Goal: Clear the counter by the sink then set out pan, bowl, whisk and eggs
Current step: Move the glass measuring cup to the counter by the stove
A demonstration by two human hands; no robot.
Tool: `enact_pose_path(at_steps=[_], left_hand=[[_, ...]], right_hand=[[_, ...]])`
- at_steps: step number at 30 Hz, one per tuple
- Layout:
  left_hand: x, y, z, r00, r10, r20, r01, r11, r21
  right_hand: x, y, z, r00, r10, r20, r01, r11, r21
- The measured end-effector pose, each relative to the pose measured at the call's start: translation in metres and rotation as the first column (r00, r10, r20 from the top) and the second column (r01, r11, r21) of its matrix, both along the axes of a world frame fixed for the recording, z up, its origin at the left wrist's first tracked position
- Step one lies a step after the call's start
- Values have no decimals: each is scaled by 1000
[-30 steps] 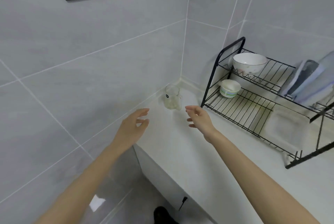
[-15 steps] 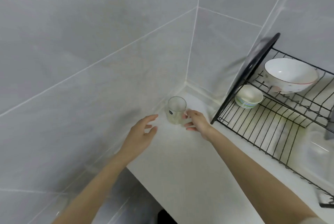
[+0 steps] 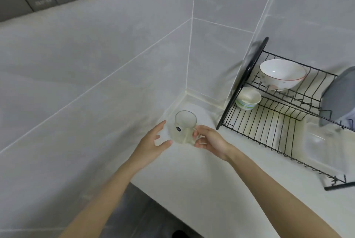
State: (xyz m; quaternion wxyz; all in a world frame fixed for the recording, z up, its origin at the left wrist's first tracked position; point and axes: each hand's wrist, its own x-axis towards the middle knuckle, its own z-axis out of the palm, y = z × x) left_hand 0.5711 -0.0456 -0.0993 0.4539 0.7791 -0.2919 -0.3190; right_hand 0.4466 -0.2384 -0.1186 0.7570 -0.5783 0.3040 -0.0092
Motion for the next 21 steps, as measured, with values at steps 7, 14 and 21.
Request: enact_pose_path(at_steps=[7, 14, 21], left_hand=[[-18, 13, 20, 985, -169, -31, 162, 974, -157], [-69, 18, 50, 892, -451, -32, 423, 857, -295], [-142, 0, 61, 741, -671, -16, 635, 708, -310]], right_hand=[[-54, 51, 51, 995, -58, 79, 64, 995, -80], [-134, 113, 86, 950, -287, 122, 307, 932, -192], [-227, 149, 100, 853, -511, 108, 521, 822, -229]])
